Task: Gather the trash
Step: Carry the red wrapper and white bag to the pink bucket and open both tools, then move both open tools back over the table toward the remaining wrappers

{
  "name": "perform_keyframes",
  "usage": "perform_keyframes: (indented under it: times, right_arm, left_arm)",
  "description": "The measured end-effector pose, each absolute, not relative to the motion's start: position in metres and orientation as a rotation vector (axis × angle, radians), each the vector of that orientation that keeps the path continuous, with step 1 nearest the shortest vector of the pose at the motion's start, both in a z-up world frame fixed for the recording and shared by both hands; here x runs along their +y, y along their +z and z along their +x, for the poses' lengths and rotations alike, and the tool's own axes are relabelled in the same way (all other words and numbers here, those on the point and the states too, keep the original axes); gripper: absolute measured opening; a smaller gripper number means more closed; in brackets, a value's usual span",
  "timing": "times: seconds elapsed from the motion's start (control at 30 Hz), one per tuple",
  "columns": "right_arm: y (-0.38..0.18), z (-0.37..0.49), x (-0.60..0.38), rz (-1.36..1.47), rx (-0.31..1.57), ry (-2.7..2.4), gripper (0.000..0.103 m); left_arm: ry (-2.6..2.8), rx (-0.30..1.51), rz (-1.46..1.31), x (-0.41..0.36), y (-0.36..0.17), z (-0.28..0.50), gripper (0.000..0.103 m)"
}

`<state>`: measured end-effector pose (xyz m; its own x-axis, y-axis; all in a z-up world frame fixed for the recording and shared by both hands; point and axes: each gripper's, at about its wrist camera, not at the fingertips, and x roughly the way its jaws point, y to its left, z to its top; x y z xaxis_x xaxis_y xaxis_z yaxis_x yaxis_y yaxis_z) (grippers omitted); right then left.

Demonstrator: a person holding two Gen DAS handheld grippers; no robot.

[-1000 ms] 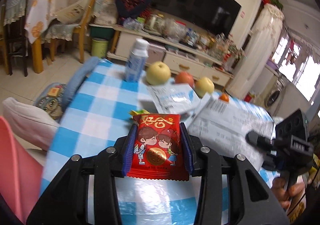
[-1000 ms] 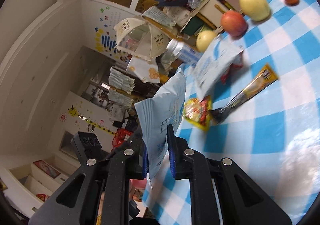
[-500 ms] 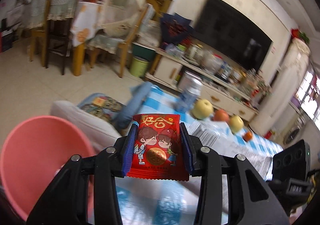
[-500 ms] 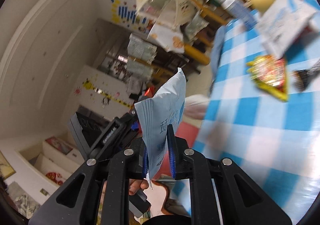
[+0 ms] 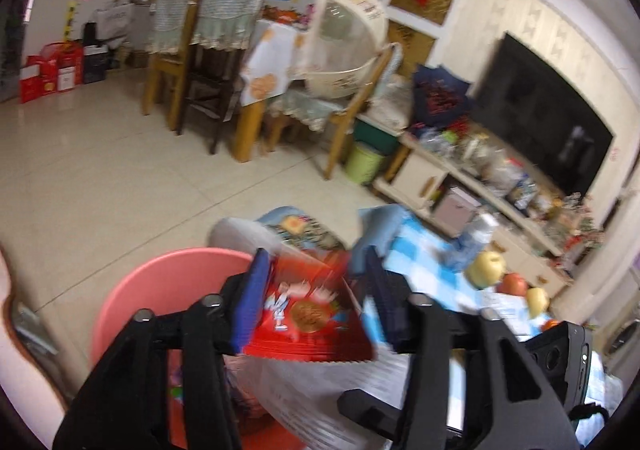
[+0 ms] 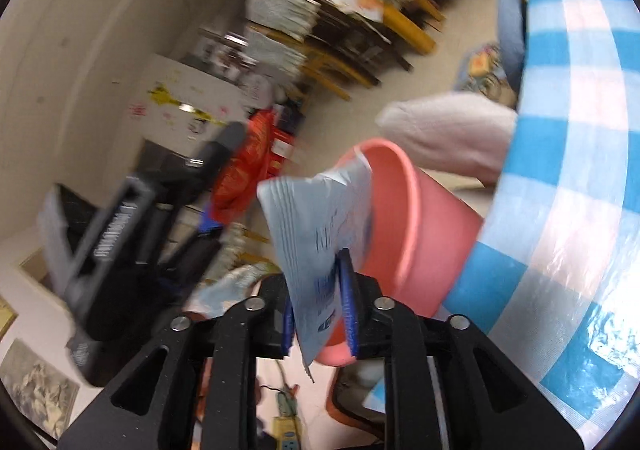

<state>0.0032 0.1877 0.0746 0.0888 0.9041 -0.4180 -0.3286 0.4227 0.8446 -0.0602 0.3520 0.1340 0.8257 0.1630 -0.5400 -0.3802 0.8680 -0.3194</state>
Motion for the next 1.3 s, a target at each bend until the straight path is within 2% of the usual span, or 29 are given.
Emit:
perform_keyframes:
  times: [0.03, 0.13, 0.47, 0.53, 1.23, 1.27, 1.3]
  right_arm:
    - [0.074, 0.0, 0.186, 0.641, 1.108, 0.995, 0.04]
    - [0.076, -0.017, 0.179, 0.609, 1.043, 0.932, 0.052]
    - [0.084, -0.056, 0.126, 0.52, 0.924, 0.77, 0.06]
    - [0.09, -0.056, 0.12, 0.509, 0.908, 0.748, 0.071]
    - [0.144, -0.076, 0.046, 0.337, 0.72, 0.678, 0.072]
    - [0.146, -0.075, 0.043, 0.334, 0.714, 0.674, 0.074]
    - [0.146, -0.076, 0.039, 0.332, 0.707, 0.67, 0.08]
  left_arm:
    - [0.321, 0.537, -0.425, 0.353, 0.132, -0.06, 0.074]
    - [0.372, 0.568, -0.385, 0.355, 0.13, -0.056, 0.078]
    - [0.332, 0.521, -0.356, 0.337, 0.134, -0.054, 0.085]
    - [0.32, 0.517, -0.351, 0.33, 0.132, -0.052, 0.086]
    - [0.152, 0.536, -0.246, 0.252, 0.115, -0.022, 0.086]
    - [0.141, 0.534, -0.244, 0.248, 0.114, -0.021, 0.086]
    - [0.134, 0.534, -0.244, 0.246, 0.114, -0.02, 0.086]
